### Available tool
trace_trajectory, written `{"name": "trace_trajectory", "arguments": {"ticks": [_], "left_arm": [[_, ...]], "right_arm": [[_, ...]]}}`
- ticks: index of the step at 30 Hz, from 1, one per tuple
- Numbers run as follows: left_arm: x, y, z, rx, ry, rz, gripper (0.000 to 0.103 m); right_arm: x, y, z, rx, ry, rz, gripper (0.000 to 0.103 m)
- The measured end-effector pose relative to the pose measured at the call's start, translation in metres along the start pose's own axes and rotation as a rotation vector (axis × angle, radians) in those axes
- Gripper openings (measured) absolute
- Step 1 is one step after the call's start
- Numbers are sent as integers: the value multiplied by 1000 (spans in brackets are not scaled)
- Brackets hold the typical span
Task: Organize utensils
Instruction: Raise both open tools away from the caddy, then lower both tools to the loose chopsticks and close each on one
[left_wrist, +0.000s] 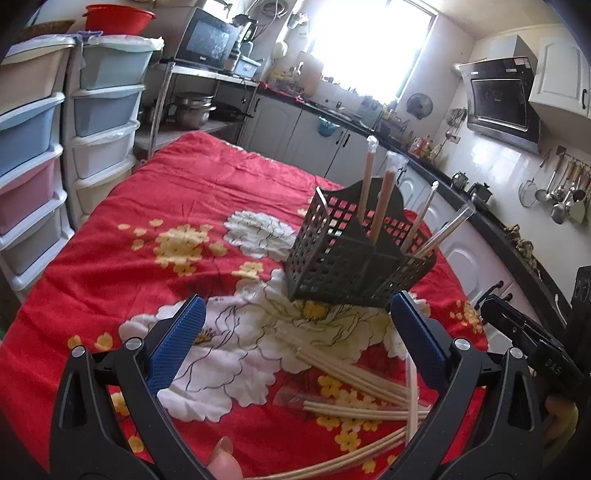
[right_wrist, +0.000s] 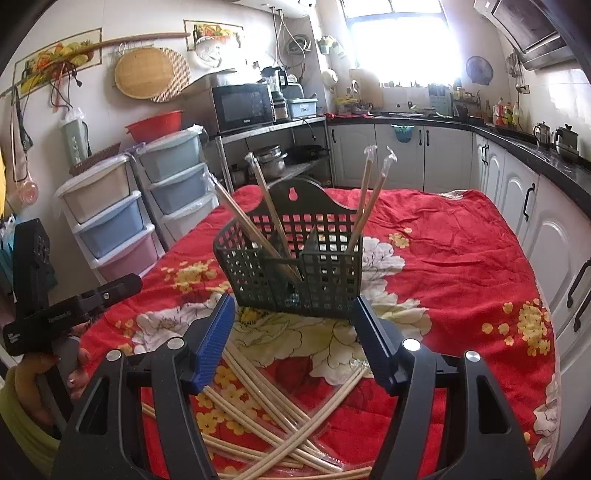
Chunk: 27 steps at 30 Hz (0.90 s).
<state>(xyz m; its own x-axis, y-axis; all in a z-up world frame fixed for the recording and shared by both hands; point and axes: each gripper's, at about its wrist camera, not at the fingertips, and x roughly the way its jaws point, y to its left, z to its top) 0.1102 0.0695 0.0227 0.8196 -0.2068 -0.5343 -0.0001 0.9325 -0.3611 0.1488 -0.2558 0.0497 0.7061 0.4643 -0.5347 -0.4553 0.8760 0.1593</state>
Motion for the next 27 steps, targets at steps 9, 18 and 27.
{"name": "trace_trajectory", "arguments": {"ticks": [9, 18, 27], "left_arm": [[7, 8, -20, -17, 66, 12, 92], [21, 7, -48, -30, 174, -35, 92], [38, 9, -74, -108, 325, -145, 68]], "right_arm": [[15, -6, -19, 7, 62, -26, 64], [28, -20, -32, 43, 122, -57, 64], [37, -30, -42, 56, 170, -78, 64]]}}
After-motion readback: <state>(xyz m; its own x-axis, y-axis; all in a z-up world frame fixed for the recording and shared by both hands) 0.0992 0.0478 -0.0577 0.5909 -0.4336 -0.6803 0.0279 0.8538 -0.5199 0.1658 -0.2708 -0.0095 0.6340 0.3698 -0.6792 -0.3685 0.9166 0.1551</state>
